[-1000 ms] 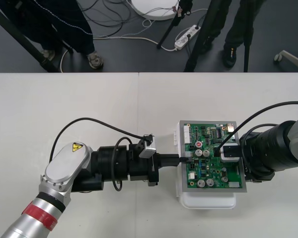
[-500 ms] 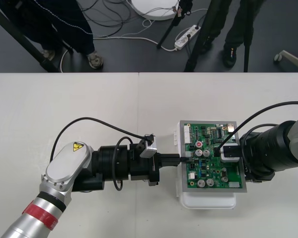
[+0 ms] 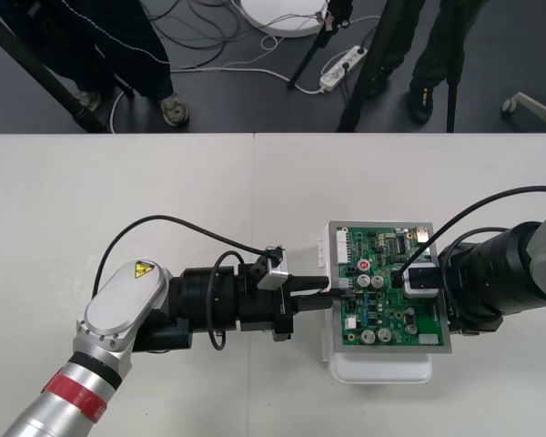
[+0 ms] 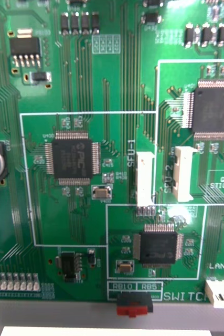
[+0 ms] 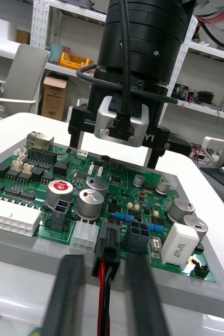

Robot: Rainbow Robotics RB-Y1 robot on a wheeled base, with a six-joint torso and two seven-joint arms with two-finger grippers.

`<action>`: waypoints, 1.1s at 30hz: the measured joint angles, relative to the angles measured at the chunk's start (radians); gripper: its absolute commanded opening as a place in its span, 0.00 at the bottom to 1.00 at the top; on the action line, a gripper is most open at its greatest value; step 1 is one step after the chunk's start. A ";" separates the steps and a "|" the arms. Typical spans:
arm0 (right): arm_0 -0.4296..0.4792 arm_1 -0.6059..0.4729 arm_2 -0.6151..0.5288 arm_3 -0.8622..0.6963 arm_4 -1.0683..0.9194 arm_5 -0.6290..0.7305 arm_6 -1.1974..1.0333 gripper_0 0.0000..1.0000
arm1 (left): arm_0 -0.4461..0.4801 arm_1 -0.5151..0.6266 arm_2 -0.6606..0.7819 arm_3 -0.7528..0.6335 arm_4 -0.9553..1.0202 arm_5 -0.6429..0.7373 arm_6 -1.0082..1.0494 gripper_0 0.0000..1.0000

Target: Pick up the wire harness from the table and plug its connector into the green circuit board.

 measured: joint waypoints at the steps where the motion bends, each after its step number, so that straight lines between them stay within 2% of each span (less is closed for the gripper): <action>1: 0.000 0.000 0.000 0.000 0.000 0.000 0.000 1.00 | 0.000 0.000 0.000 0.000 0.000 0.000 0.000 0.82; 5: 0.000 0.000 0.000 0.000 0.000 0.000 0.000 1.00 | 0.000 0.000 0.000 0.000 -0.001 0.004 0.000 0.90; 10: 0.000 0.000 0.000 0.000 0.000 0.000 0.000 1.00 | 0.000 0.000 0.000 0.000 0.005 0.013 0.000 0.94; 24: -0.001 -0.018 0.000 0.000 0.024 0.001 0.000 1.00 | 0.000 0.013 0.000 -0.001 0.032 0.022 0.000 0.94; 33: -0.002 -0.095 -0.026 0.078 -0.141 0.031 0.045 1.00 | 0.000 0.134 -0.001 -0.048 0.075 0.022 0.000 0.94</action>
